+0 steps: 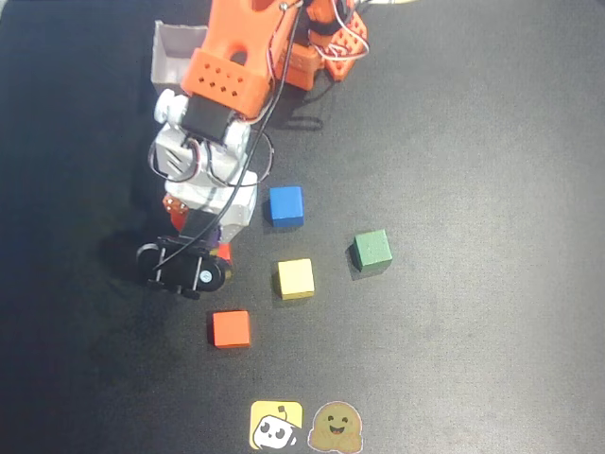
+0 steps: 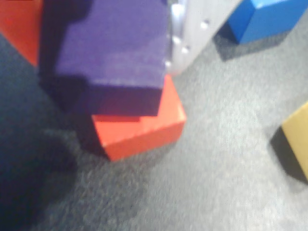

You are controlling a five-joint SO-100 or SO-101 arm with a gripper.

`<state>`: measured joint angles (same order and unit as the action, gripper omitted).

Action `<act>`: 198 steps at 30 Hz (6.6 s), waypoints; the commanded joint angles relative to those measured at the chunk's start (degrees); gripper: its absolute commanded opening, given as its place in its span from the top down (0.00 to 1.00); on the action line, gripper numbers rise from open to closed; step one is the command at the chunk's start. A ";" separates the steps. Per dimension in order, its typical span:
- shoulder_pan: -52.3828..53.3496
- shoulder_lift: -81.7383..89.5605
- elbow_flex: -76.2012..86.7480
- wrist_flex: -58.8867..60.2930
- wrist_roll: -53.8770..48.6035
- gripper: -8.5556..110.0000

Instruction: Put the purple cube on top of the red cube.

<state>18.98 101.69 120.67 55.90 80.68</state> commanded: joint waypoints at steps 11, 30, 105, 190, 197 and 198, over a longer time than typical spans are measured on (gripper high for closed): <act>-1.05 -3.16 -3.60 -2.46 0.35 0.91; -0.18 -3.69 -1.41 -2.64 -0.44 0.87; -2.64 14.68 3.96 -7.12 -8.88 0.86; -20.74 75.50 43.95 16.26 -3.16 0.92; -20.74 75.50 43.95 16.26 -3.16 0.92; -20.74 75.50 43.95 16.26 -3.16 0.92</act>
<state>-1.76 176.57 164.97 71.98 77.96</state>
